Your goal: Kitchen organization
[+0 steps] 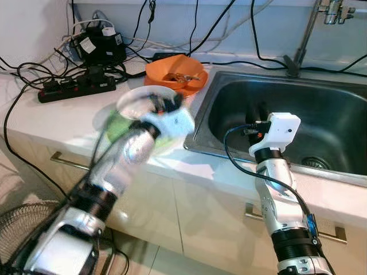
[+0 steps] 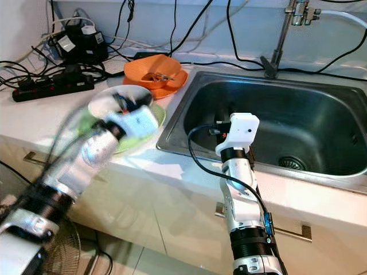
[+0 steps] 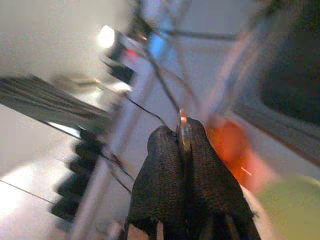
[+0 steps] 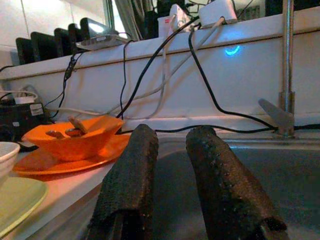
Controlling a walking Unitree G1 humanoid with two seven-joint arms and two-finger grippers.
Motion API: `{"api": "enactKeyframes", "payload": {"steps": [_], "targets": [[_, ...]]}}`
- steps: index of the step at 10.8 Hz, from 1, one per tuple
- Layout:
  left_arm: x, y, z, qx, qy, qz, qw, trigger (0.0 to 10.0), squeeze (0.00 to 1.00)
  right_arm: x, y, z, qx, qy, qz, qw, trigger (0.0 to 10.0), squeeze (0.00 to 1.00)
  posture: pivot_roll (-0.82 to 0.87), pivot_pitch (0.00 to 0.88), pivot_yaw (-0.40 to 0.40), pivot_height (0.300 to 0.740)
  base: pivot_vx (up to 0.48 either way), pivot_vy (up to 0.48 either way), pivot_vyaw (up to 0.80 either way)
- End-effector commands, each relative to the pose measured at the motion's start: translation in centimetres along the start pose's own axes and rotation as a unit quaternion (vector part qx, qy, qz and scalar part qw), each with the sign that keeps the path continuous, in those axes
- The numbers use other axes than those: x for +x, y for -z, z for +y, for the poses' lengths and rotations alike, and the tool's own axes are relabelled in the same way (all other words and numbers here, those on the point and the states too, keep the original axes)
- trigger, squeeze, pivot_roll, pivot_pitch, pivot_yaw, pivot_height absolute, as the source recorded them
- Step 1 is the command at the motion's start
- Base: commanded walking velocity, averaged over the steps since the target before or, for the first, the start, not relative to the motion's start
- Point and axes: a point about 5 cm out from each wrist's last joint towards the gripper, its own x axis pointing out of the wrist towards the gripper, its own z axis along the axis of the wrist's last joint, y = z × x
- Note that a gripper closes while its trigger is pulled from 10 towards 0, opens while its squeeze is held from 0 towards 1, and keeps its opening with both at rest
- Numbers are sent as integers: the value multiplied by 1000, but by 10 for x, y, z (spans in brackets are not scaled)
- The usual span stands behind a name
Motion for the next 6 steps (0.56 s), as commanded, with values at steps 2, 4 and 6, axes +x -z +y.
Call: {"api": "enactKeyframes", "payload": {"steps": [2, 4, 6], "targets": [[6, -20, 26, 4, -66, -56, 996, 3725, 0, 3, -3, 1, 7, 3, -8, 1000, 10000, 0, 53, 6, 98, 740, 0, 0, 0], [9, -42, 31, -80, -73, -117, 987, 10000, 0, 3, -3, 2, 7, 1, -9, 1000, 10000, 0, 54, 5, 97, 740, 0, 0, 0], [13, -78, 19, -191, -45, -187, 963, 10000, 0, 7, -8, 2, 0, -20, -21, 1000, 10000, 1000, 54, 6, 98, 740, 0, 0, 0]]}}
